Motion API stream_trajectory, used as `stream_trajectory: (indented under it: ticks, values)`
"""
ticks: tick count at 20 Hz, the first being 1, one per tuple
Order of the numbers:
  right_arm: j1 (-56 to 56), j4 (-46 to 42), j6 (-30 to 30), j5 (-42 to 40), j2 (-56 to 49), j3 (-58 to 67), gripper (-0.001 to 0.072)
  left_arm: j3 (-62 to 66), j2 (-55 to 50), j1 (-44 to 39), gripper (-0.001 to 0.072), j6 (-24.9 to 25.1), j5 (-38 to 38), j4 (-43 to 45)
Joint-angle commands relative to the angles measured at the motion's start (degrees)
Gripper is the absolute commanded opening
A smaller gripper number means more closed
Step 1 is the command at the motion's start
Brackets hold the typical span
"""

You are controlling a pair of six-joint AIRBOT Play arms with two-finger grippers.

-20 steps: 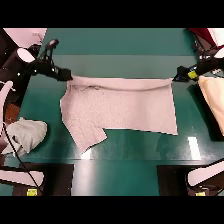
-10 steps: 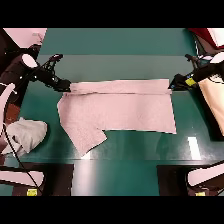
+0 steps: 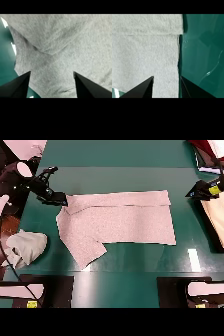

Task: Fold the shirts.

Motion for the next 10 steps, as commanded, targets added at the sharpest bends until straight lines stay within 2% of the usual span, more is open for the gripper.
stream_trajectory:
  ticks: [1, 3, 6, 10]
  values:
    - [-0.1, 0.0, -1.4, 1.9, 3.1, 0.0, 0.0385, -6.6, 8.0, 0.0, 0.0616, -4.7, -0.5, 2.3]
    - [0.3, 0.1, -2.4, 1.9, 4.2, 0.0, 0.0385, -17.4, 16.2, 0.0, 0.0616, -8.5, 1.6, 1.0]
    - [0.5, 0.5, -2.6, 1.9, 4.6, 0.0, 0.0385, -36.5, 29.7, 0.0, 0.0616, -11.9, 7.4, -8.3]
    - [0.5, 0.5, -2.6, 2.0, 4.6, 0.0, 0.0378, -51.8, 40.9, 0.0, 0.0616, -17.9, 10.3, -11.6]
